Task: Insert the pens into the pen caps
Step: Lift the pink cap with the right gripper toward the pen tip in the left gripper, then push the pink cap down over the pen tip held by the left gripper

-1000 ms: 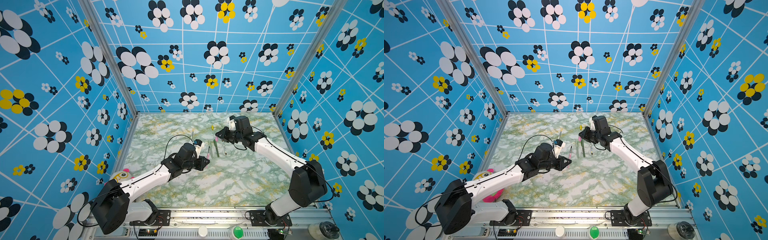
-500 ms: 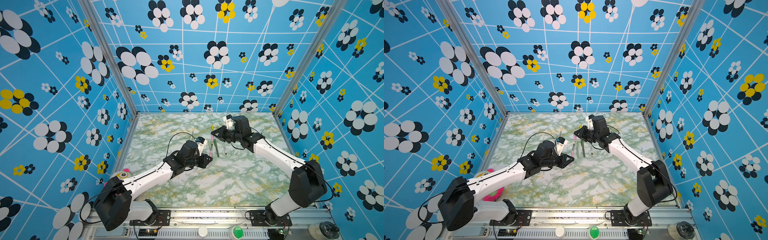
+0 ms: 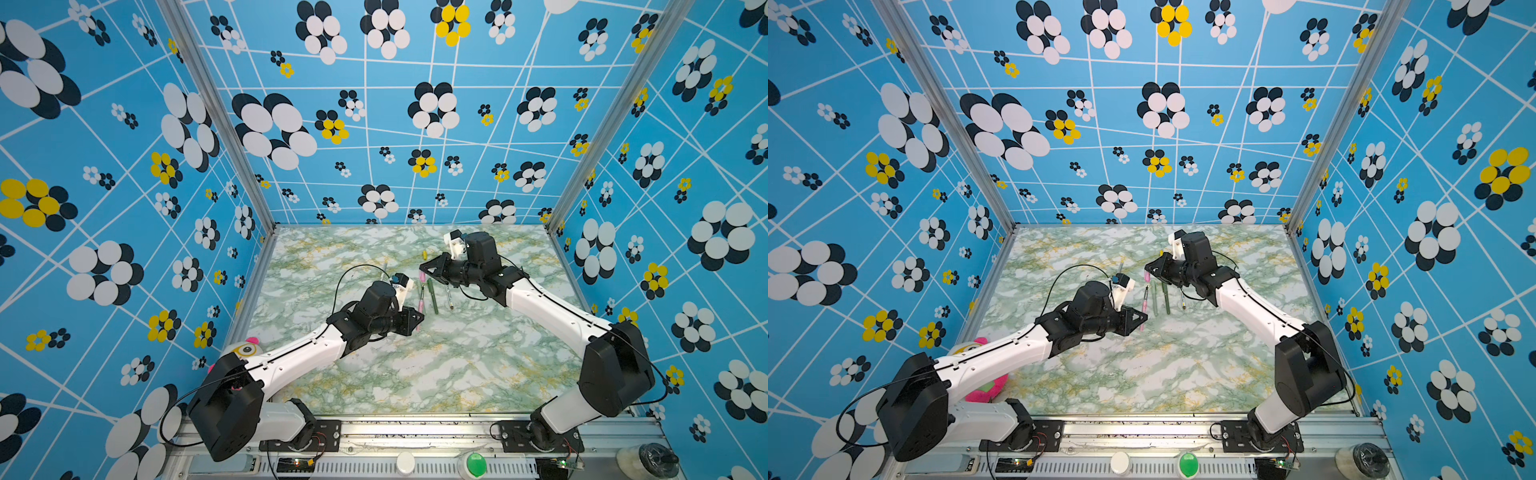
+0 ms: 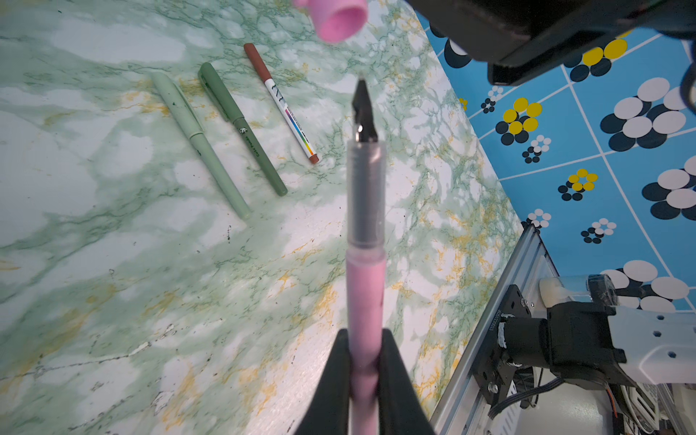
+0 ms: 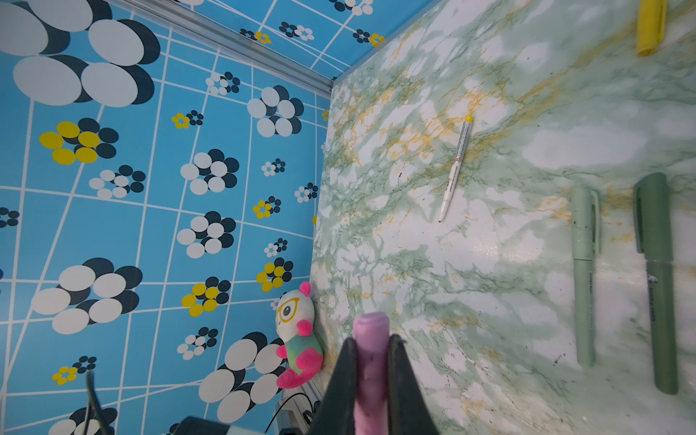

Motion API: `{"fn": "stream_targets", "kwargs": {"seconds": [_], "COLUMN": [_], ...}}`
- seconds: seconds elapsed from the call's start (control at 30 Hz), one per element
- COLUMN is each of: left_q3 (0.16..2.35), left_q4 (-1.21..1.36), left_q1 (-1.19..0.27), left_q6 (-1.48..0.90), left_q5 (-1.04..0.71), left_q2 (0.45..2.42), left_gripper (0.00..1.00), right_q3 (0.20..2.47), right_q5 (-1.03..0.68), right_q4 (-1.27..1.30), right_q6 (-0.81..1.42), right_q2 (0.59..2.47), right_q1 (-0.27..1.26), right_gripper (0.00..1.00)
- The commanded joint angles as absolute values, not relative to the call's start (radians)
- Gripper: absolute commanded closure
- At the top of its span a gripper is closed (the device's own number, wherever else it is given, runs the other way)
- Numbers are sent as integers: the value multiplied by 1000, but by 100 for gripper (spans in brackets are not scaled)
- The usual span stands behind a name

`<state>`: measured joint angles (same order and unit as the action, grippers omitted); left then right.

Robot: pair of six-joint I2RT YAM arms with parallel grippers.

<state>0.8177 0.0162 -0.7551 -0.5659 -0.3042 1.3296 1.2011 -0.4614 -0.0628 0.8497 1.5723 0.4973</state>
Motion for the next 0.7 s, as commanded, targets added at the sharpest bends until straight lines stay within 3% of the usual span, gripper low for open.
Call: {"fn": "stream_targets", "kwargs": {"seconds": [0.0,0.67], "left_q3": [824,828], "left_q4": [38,34], "left_q1": [-763,-761], "left_q6": [-571,-573], "left_q5": [-283,-269], "left_q2": [1309,1305], "left_gripper": [100,100], "right_q3": [1186,1186], "right_q5": [-464,-403], "right_q4": [-64,-146], "right_q6": [830,731], "right_q2": [1539,1519], "right_q1": [507,541], "right_gripper": [98,100]}}
